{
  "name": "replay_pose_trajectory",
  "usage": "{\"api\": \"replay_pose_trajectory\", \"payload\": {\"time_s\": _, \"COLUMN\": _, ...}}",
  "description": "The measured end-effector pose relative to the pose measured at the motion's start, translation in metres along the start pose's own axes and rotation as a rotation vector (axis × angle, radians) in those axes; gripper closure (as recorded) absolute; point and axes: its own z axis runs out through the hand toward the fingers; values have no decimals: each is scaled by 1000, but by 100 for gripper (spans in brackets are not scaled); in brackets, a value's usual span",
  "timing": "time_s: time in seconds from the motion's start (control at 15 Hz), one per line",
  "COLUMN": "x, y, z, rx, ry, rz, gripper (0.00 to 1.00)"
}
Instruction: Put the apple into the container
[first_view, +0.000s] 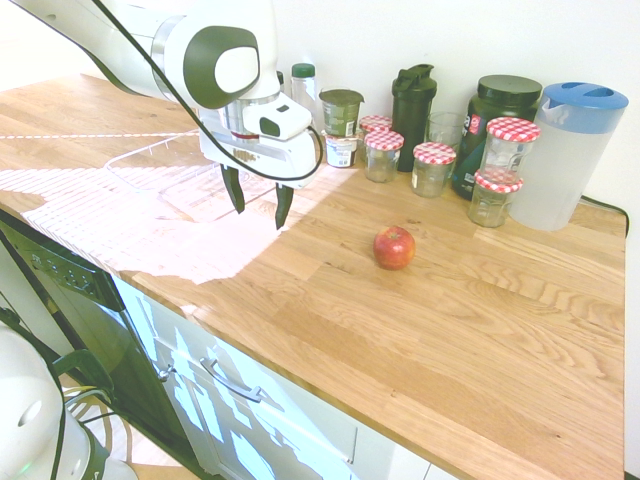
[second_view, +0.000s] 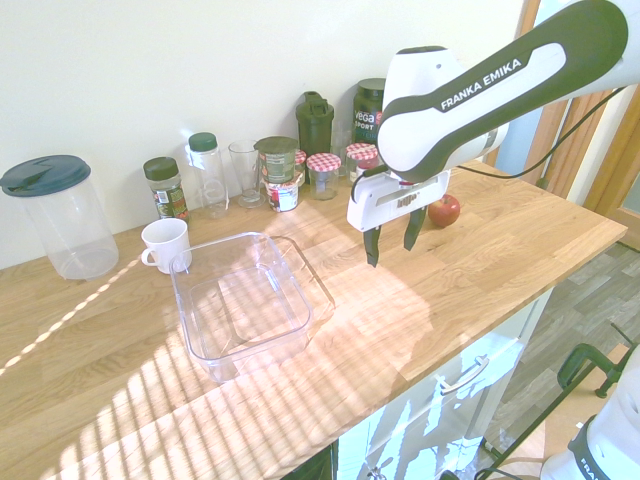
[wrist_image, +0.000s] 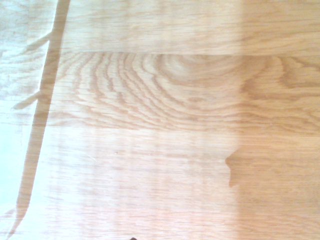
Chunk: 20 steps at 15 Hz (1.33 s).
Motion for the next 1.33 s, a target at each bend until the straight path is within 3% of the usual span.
{"api": "replay_pose_trajectory", "payload": {"time_s": 0.2, "x": 2, "y": -2, "z": -6, "rx": 4, "ry": 4, "rz": -37, "gripper": 0}}
{"api": "replay_pose_trajectory", "payload": {"time_s": 0.4, "x": 27, "y": 3, "z": -62, "rx": 25, "ry": 20, "rz": -109, "gripper": 0}}
{"api": "replay_pose_trajectory", "payload": {"time_s": 0.67, "x": 102, "y": 65, "z": -110, "rx": -1, "ry": 37, "rz": -110, "gripper": 0}}
{"api": "replay_pose_trajectory", "payload": {"time_s": 1.0, "x": 168, "y": 122, "z": -78, "rx": -86, "ry": 6, "rz": -171, "gripper": 0}}
{"api": "replay_pose_trajectory", "payload": {"time_s": 1.33, "x": 183, "y": 116, "z": -48, "rx": -44, "ry": 3, "rz": -199, "gripper": 0}}
